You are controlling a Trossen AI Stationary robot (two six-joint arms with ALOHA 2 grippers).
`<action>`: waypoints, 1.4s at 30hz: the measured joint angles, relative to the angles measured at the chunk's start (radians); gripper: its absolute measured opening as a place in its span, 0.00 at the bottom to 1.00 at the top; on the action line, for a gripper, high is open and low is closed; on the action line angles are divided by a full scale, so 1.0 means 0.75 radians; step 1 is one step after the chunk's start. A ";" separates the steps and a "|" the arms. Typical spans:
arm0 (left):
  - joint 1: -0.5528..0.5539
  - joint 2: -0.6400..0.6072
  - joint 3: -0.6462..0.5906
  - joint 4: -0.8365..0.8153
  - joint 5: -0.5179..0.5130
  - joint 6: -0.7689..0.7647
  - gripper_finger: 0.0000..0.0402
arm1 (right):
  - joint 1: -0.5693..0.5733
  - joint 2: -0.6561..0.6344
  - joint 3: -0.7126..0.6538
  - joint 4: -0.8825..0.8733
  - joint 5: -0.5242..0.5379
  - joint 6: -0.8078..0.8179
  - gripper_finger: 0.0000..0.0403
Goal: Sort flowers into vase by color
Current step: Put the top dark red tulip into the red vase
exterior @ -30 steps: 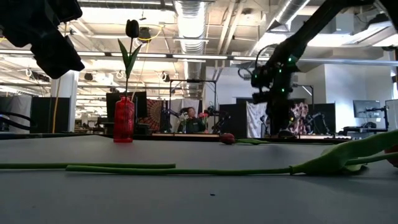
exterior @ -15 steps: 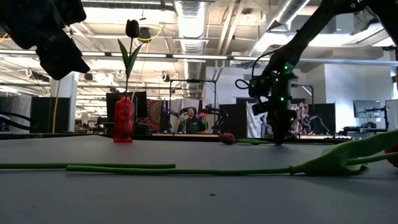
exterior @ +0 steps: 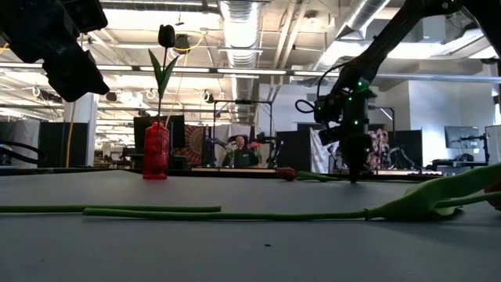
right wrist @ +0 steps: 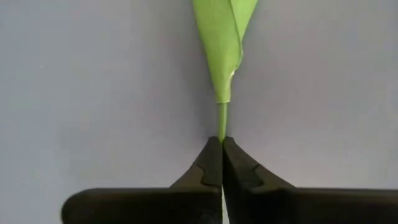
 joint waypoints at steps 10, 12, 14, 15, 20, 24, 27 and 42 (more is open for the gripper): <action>0.000 0.000 0.000 0.002 0.023 0.002 0.34 | 0.032 -0.230 -0.001 -0.051 -0.137 0.079 0.04; 0.000 0.000 0.000 0.002 0.023 0.003 0.34 | 0.033 -0.293 0.000 -0.040 -0.203 0.104 0.05; 0.000 0.000 0.001 0.002 0.024 0.004 0.34 | 0.034 -0.354 0.000 -0.002 -0.282 0.144 0.05; 0.000 0.000 0.001 0.002 0.024 0.005 0.34 | 0.033 -0.383 0.000 0.031 -0.328 0.169 0.05; 0.000 0.000 0.001 0.002 0.023 0.011 0.34 | 0.051 -0.503 0.000 0.257 -0.579 0.299 0.05; -0.001 0.000 0.001 0.002 0.025 0.011 0.34 | 0.101 -0.545 0.001 0.486 -0.725 0.385 0.05; -0.012 0.000 0.001 0.003 0.026 0.011 0.34 | 0.149 -0.546 0.001 0.667 -0.766 0.449 0.05; -0.051 -0.001 0.001 0.030 -0.016 0.076 0.34 | 0.377 -0.305 0.001 1.728 -0.775 0.760 0.05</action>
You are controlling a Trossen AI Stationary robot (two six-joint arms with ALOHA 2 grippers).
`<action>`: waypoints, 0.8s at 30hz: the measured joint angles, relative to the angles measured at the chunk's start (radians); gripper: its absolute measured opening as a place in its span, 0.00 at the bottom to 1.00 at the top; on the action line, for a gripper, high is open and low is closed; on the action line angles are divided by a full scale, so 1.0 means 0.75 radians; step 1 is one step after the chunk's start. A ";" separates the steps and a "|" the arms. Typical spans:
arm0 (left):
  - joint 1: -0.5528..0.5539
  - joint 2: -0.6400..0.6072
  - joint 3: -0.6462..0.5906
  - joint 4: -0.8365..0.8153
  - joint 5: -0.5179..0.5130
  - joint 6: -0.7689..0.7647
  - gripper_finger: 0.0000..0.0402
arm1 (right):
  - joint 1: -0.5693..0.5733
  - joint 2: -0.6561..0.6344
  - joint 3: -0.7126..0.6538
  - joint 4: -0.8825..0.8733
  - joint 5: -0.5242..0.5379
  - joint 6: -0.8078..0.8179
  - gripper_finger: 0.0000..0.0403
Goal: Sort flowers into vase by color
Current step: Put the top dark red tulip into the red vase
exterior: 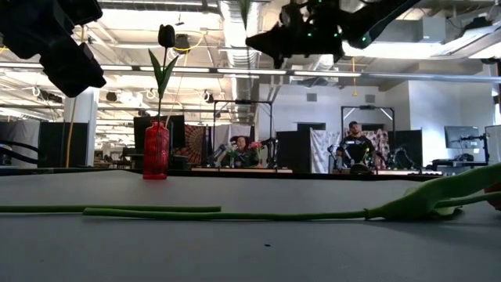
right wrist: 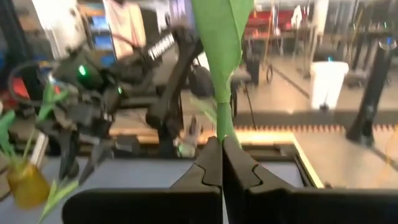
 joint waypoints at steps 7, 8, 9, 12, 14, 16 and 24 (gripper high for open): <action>0.000 0.000 0.000 -0.004 0.000 0.016 0.34 | 0.033 0.151 0.000 0.475 0.027 0.199 0.05; 0.000 0.000 0.000 -0.004 0.000 0.026 0.34 | 0.037 0.172 0.000 0.540 0.041 0.221 0.05; 0.000 0.000 0.000 -0.005 0.000 0.033 0.34 | 0.040 0.191 0.000 0.604 0.050 0.240 0.05; 0.000 0.000 0.000 -0.005 0.000 0.050 0.34 | 0.056 0.247 0.007 0.744 0.118 0.254 0.05; 0.001 0.000 0.000 -0.005 0.000 0.062 0.34 | 0.072 0.295 0.027 0.789 0.173 0.270 0.05; 0.005 0.000 0.000 -0.005 0.000 0.070 0.34 | 0.089 0.352 0.068 0.808 0.198 0.289 0.05; 0.055 -0.058 0.000 -0.005 0.003 0.061 0.34 | 0.119 0.530 0.303 0.807 0.218 0.288 0.05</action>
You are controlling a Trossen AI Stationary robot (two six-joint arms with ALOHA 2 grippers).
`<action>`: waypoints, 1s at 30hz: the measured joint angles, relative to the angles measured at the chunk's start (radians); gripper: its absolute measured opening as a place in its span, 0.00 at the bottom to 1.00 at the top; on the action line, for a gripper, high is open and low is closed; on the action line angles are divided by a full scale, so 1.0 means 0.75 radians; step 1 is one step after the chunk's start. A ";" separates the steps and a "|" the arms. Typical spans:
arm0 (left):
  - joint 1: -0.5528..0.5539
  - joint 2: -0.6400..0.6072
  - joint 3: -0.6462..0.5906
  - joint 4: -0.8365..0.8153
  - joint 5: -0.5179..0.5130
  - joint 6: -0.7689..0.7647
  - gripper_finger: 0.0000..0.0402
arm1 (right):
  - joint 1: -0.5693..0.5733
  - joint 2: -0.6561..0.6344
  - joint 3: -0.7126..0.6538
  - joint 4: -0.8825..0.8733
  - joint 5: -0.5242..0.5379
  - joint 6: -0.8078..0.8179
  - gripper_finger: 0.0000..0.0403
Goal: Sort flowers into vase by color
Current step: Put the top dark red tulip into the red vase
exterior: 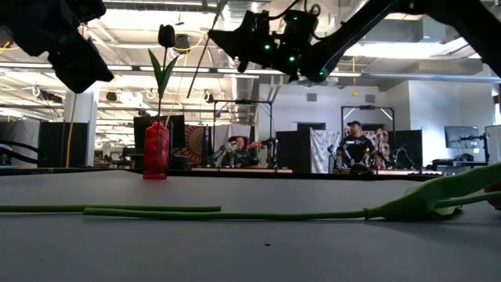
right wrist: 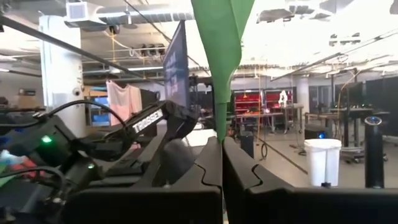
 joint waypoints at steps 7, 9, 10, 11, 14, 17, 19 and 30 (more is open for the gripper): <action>0.010 -0.093 0.000 0.000 -0.009 -0.005 0.34 | -0.026 0.107 0.177 -0.004 0.000 0.025 0.05; 0.010 -0.113 0.001 0.000 -0.028 -0.005 0.34 | -0.027 0.145 0.221 -0.006 -0.002 0.040 0.05; 0.010 -0.122 0.001 0.000 -0.034 -0.005 0.34 | -0.026 0.164 0.241 -0.009 -0.006 0.049 0.05; 0.010 -0.128 0.001 0.000 -0.037 -0.005 0.34 | -0.024 0.185 0.262 -0.008 -0.012 0.055 0.05; 0.010 -0.136 0.001 0.000 -0.048 -0.006 0.34 | -0.015 0.241 0.319 -0.007 -0.030 0.057 0.05; 0.010 -0.136 0.001 -0.001 -0.051 -0.011 0.34 | -0.007 0.282 0.360 -0.003 -0.035 0.058 0.05; 0.010 -0.136 0.001 -0.001 -0.052 -0.011 0.34 | -0.001 0.298 0.381 0.000 -0.037 0.058 0.05; 0.010 -0.136 0.001 -0.003 -0.072 0.009 0.34 | 0.017 0.299 0.386 -0.008 0.040 -0.051 0.05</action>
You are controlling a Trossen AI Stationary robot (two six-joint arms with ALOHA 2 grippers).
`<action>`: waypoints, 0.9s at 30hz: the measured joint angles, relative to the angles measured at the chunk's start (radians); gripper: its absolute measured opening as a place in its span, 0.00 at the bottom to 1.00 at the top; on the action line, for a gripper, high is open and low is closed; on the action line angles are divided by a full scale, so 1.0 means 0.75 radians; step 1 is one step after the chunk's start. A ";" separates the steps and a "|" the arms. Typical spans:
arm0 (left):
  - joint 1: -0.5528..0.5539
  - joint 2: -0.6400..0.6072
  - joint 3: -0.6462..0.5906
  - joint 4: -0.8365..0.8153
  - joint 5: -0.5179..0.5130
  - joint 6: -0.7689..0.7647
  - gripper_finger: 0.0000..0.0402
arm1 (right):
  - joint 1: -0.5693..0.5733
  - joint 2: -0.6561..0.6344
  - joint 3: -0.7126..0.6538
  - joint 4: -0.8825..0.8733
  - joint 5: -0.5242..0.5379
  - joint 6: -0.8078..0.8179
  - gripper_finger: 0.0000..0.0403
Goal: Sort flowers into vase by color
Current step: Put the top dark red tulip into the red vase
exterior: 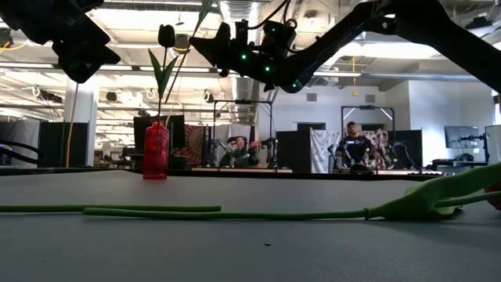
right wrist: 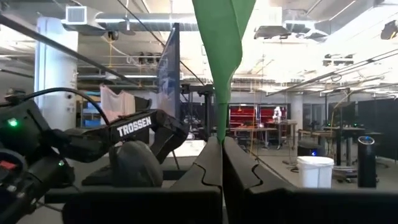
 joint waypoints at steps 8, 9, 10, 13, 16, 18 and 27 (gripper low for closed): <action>0.000 0.000 0.000 0.002 -0.004 -0.005 0.34 | -0.003 0.000 0.000 -0.040 0.034 -0.063 0.05; 0.000 -0.001 0.000 0.002 -0.008 -0.010 0.34 | -0.003 0.000 0.000 -0.060 0.032 -0.068 0.05; 0.000 -0.006 0.005 -0.009 -0.011 -0.012 0.34 | -0.002 0.000 0.000 -0.075 0.029 -0.069 0.05; 0.005 -0.043 0.070 -0.098 -0.031 -0.007 0.34 | -0.017 -0.013 -0.001 -0.104 0.007 -0.030 0.05; 0.045 -0.100 0.198 -0.268 -0.047 0.061 0.34 | -0.049 -0.046 -0.001 -0.166 -0.042 -0.022 0.05; 0.081 -0.131 0.300 -0.379 -0.094 0.148 0.34 | -0.065 -0.054 0.000 -0.207 -0.054 -0.021 0.05; 0.371 -0.203 0.752 -0.576 -0.291 0.681 0.34 | -0.085 -0.058 -0.001 -0.217 -0.132 0.047 0.05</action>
